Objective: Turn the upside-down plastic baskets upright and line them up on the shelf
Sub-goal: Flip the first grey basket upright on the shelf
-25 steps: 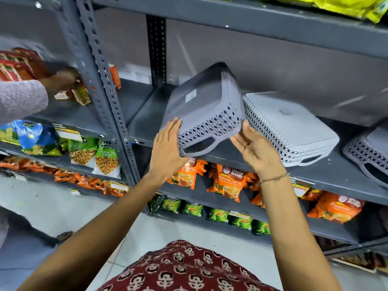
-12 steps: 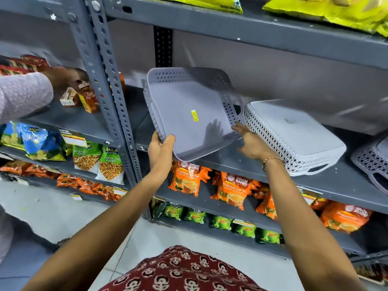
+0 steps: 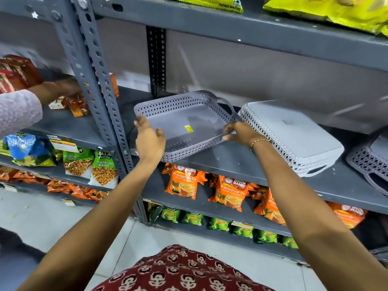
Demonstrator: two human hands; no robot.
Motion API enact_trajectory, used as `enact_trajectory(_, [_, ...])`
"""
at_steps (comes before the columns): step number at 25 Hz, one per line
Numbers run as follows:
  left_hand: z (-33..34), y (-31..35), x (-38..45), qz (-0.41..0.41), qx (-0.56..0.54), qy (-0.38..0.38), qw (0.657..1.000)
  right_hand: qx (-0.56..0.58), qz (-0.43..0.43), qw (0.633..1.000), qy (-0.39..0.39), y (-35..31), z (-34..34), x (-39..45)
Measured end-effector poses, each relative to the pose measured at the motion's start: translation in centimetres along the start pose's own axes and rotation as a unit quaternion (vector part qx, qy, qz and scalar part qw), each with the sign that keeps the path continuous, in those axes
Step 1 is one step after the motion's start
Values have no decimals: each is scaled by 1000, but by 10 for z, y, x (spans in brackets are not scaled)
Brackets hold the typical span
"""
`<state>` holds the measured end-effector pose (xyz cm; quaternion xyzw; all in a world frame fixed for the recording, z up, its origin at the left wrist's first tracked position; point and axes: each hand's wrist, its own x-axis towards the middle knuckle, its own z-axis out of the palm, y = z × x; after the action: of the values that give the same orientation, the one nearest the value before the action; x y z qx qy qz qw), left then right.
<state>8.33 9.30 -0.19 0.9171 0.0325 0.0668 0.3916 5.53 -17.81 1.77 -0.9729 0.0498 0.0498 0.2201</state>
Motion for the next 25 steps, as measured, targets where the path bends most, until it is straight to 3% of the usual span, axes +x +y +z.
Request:
enact_trajectory(2, [6,22,-8,129,82,-22,988,-22,1,1000,-11,2,3,8])
enact_trajectory(5, [32,43,-18,241,225,-217,919,-79,3,997,-10,3,6,12])
enact_trajectory(7, [40,42,-17,254,265,-267,891,-87,3,996,-8,3,5,12])
enact_trajectory(12, [21,31,15,259,280,-281,881,-164,8,986,17,-24,18,-7])
enact_trajectory(16, [-5,11,56,271,294,-338,852,-210,-21,971,109,-59,53,-24])
enact_trajectory(22, [-5,5,59,284,289,-329,853,-198,-7,973,118,-63,56,-28])
enact_trajectory(25, [-5,5,55,263,283,-354,851,-127,0,987,96,-60,53,-31])
